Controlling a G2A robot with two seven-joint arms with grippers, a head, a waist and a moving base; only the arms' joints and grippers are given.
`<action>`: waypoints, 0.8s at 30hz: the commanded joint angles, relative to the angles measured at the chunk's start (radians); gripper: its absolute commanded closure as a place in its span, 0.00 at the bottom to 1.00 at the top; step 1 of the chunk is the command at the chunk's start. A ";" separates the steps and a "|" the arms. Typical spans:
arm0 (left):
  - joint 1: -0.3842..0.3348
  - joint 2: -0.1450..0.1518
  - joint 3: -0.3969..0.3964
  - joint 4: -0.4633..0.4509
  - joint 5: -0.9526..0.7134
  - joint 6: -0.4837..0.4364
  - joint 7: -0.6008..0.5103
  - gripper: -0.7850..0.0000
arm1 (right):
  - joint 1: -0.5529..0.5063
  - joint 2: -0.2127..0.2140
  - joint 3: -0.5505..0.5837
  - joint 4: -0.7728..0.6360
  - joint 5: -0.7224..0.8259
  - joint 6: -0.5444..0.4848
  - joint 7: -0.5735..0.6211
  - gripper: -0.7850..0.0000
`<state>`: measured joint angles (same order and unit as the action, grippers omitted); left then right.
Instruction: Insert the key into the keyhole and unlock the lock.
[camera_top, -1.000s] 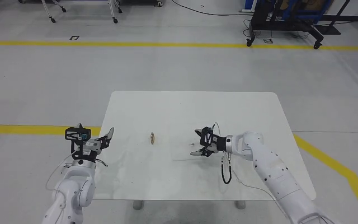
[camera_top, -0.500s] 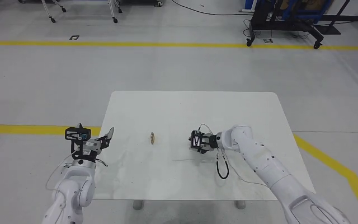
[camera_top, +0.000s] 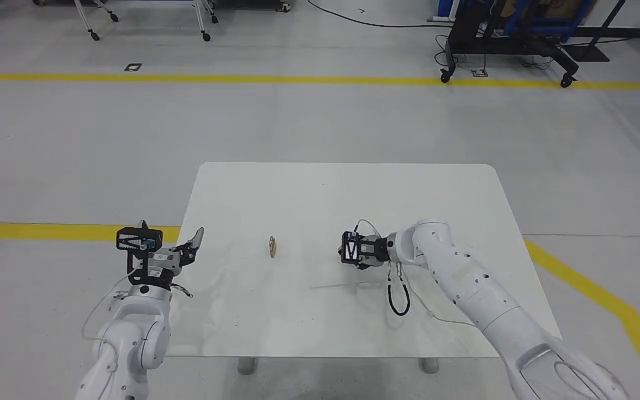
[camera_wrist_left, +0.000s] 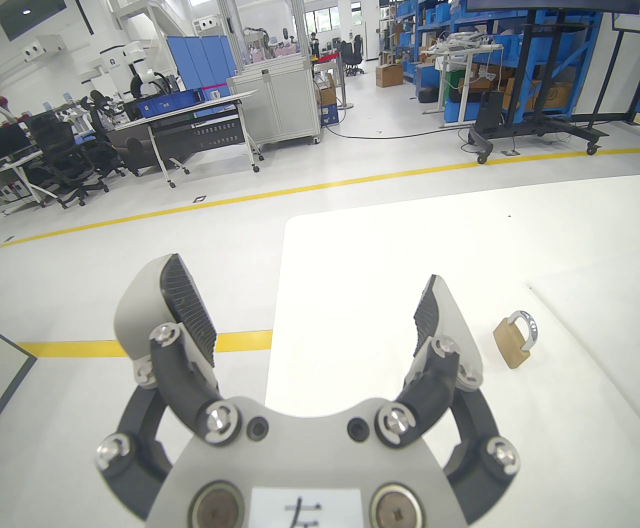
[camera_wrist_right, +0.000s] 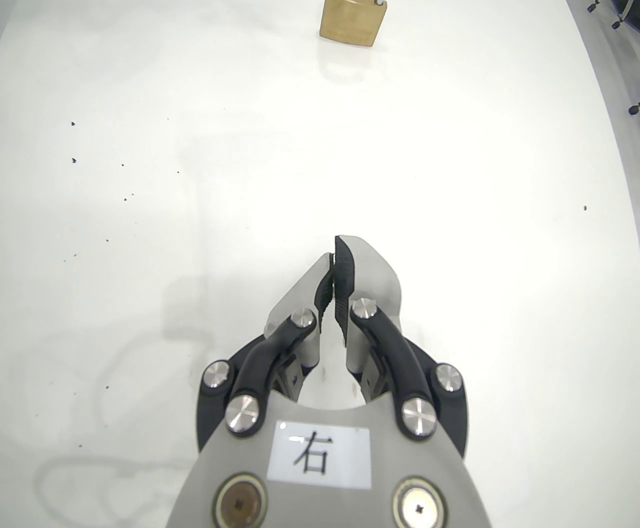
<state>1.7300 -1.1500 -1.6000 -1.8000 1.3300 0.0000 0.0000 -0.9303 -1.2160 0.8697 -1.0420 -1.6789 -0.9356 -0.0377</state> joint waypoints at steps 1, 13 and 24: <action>0.000 0.000 0.000 0.000 0.000 0.000 0.000 0.00 | 0.001 0.001 0.000 -0.004 -0.004 0.003 -0.006 1.00; 0.000 0.000 0.000 0.000 0.000 0.000 0.000 0.00 | -0.049 0.038 0.065 -0.077 -0.012 0.006 -0.113 1.00; 0.000 0.000 0.000 0.000 0.000 0.000 0.000 0.00 | -0.084 0.056 0.089 -0.122 -0.026 0.015 -0.084 1.00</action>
<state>1.7300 -1.1500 -1.6000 -1.8000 1.3300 0.0000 0.0000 -1.0141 -1.1599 0.9591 -1.1642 -1.7047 -0.9210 -0.1213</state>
